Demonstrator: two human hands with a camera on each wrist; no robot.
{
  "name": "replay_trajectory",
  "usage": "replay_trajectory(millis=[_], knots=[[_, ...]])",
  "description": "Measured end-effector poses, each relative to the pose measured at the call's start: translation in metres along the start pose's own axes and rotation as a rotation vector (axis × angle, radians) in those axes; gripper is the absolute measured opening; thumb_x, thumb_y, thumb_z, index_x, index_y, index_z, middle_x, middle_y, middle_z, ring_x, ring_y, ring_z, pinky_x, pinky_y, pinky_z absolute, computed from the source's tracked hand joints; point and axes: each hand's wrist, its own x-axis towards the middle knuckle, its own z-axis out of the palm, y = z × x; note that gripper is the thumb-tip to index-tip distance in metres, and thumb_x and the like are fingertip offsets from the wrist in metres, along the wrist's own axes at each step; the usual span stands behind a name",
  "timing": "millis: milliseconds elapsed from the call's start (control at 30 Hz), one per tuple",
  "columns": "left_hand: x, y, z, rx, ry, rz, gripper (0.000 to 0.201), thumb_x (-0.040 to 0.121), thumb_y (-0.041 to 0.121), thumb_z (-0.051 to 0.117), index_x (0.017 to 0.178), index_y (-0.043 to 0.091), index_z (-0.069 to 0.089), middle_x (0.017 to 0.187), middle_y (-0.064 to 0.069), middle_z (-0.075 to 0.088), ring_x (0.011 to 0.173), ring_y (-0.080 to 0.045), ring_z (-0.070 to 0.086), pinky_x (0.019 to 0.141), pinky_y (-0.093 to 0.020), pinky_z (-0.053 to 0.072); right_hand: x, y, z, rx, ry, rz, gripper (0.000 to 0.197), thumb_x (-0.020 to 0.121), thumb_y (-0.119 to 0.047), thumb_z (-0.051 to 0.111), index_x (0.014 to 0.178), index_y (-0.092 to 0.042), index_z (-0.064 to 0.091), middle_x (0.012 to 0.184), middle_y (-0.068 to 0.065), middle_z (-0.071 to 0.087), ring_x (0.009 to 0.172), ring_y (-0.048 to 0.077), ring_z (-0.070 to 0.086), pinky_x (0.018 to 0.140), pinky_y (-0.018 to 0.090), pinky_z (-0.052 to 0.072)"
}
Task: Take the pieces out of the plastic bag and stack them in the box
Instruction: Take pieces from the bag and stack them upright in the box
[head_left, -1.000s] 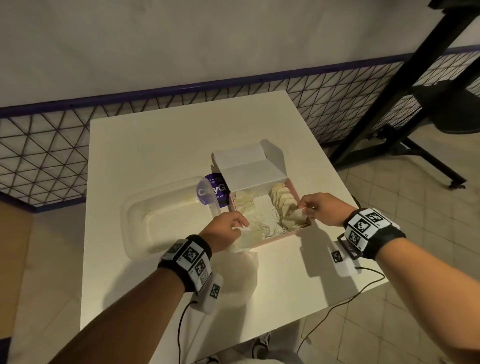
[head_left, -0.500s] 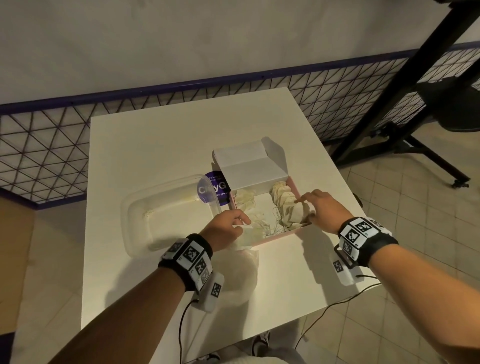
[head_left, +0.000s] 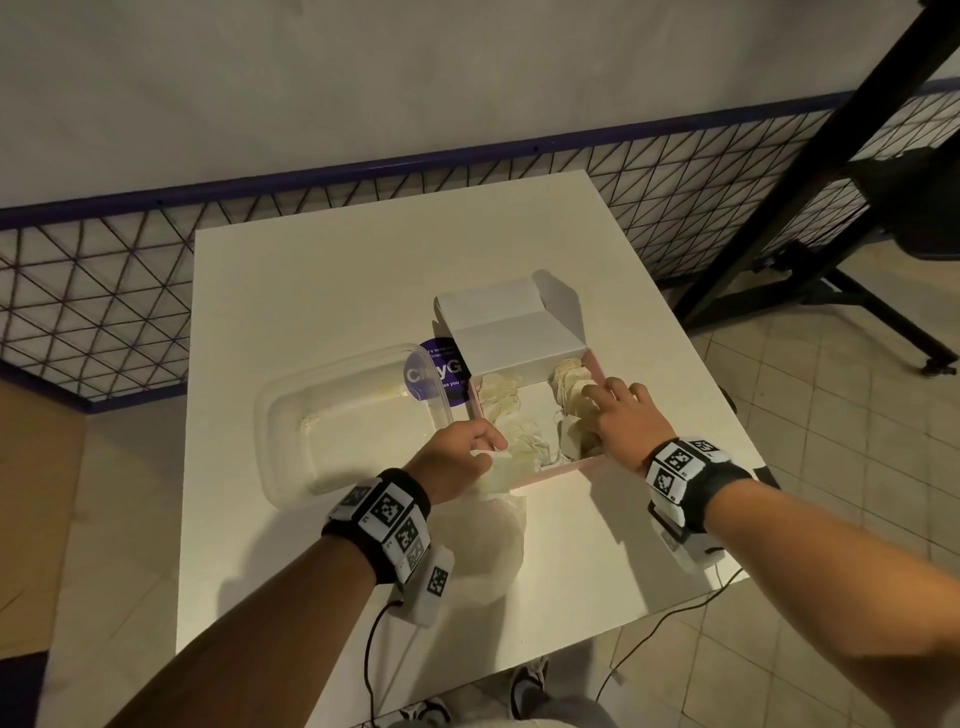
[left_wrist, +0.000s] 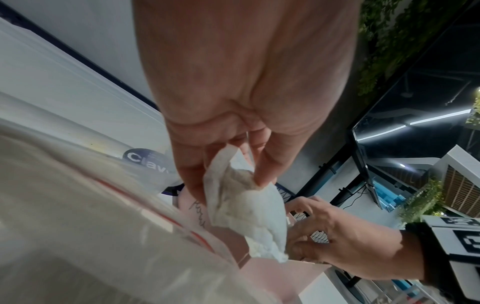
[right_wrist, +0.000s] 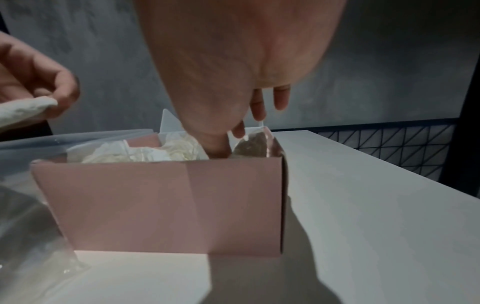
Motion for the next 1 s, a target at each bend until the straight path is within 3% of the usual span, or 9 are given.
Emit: replay_trajectory(millis=[133, 367, 500, 567, 633, 667, 767, 900, 1000], knots=[[-0.002, -0.002, -0.001, -0.007, 0.011, -0.009, 0.028, 0.083, 0.007, 0.048, 0.092, 0.030, 0.063, 0.114, 0.003, 0.061, 0.099, -0.012, 0.055, 0.076, -0.023, 0.042, 0.005, -0.002, 0.001, 0.006, 0.013, 0.080, 0.032, 0.088, -0.022, 0.049, 0.116, -0.013, 0.063, 0.153, 0.012, 0.021, 0.128, 0.031, 0.031, 0.102, 0.047, 0.025], [-0.003, 0.000, -0.003, -0.040, 0.027, 0.007, 0.024, 0.083, 0.008, 0.051, 0.093, 0.028, 0.062, 0.100, 0.000, 0.063, 0.089, -0.015, 0.058, 0.064, -0.019, 0.044, -0.002, -0.008, -0.016, 0.312, 0.171, 0.131, 0.027, 0.088, -0.026, 0.055, 0.112, -0.021, 0.064, 0.144, 0.014, 0.038, 0.120, 0.033, 0.042, 0.095, 0.044, 0.032], [-0.002, 0.008, -0.003, -0.093, 0.007, 0.047, 0.022, 0.084, 0.011, 0.057, 0.090, 0.032, 0.061, 0.089, 0.003, 0.064, 0.079, -0.015, 0.059, 0.062, -0.021, 0.046, -0.012, -0.024, -0.035, 0.863, 0.186, 0.022, 0.034, 0.084, -0.020, 0.067, 0.117, -0.015, 0.063, 0.123, 0.007, 0.053, 0.114, 0.024, 0.048, 0.097, 0.030, 0.039], [-0.003, 0.015, -0.002, -0.123, -0.007, 0.073, 0.022, 0.085, 0.011, 0.059, 0.092, 0.032, 0.059, 0.091, 0.002, 0.066, 0.077, -0.011, 0.059, 0.063, -0.021, 0.045, -0.020, -0.039, -0.050, 1.007, 0.109, -0.102, 0.052, 0.079, -0.026, 0.074, 0.127, -0.020, 0.055, 0.112, -0.007, 0.052, 0.100, 0.009, 0.048, 0.087, 0.019, 0.040], [-0.001, 0.021, -0.002, -0.116, -0.006, 0.101, 0.021, 0.086, 0.010, 0.060, 0.096, 0.029, 0.054, 0.095, 0.002, 0.067, 0.085, -0.010, 0.061, 0.071, -0.019, 0.044, -0.022, -0.051, -0.058, 1.083, 0.053, -0.163, 0.068, 0.075, -0.028, 0.078, 0.135, -0.024, 0.046, 0.113, -0.014, 0.050, 0.094, 0.001, 0.050, 0.080, 0.008, 0.038], [0.000, 0.023, -0.001, -0.107, 0.005, 0.107, 0.021, 0.086, 0.011, 0.060, 0.096, 0.028, 0.051, 0.097, 0.001, 0.067, 0.089, -0.011, 0.061, 0.074, -0.019, 0.043, -0.021, -0.055, -0.060, 1.111, 0.039, -0.157, 0.073, 0.074, -0.026, 0.078, 0.137, -0.025, 0.042, 0.113, -0.014, 0.051, 0.093, 0.003, 0.053, 0.079, 0.008, 0.040], [0.001, 0.030, -0.003, -0.139, 0.044, 0.110, 0.021, 0.088, 0.011, 0.060, 0.100, 0.022, 0.047, 0.095, 0.000, 0.067, 0.083, -0.010, 0.061, 0.070, -0.015, 0.042, -0.012, -0.057, -0.059, 1.163, -0.013, -0.048, 0.082, 0.075, -0.018, 0.078, 0.142, -0.026, 0.032, 0.099, -0.005, 0.055, 0.085, 0.017, 0.058, 0.081, 0.024, 0.048], [0.001, 0.035, -0.007, -0.235, 0.062, 0.103, 0.029, 0.090, 0.017, 0.062, 0.115, 0.019, 0.046, 0.090, -0.005, 0.066, 0.076, -0.019, 0.064, 0.065, -0.018, 0.049, -0.004, -0.051, -0.055, 1.188, 0.022, 0.018, 0.059, 0.076, -0.012, 0.076, 0.128, -0.021, 0.050, 0.083, -0.003, 0.054, 0.067, 0.009, 0.052, 0.064, 0.013, 0.044], [0.004, 0.029, -0.011, -0.276, 0.148, 0.020, 0.017, 0.093, 0.017, 0.057, 0.109, 0.017, 0.052, 0.077, -0.006, 0.056, 0.062, -0.019, 0.055, 0.063, -0.036, 0.051, 0.001, -0.042, -0.047, 1.228, 0.040, 0.112, 0.015, 0.077, -0.010, 0.075, 0.086, -0.013, 0.064, 0.078, 0.000, 0.059, 0.065, 0.012, 0.052, 0.061, 0.016, 0.044]])
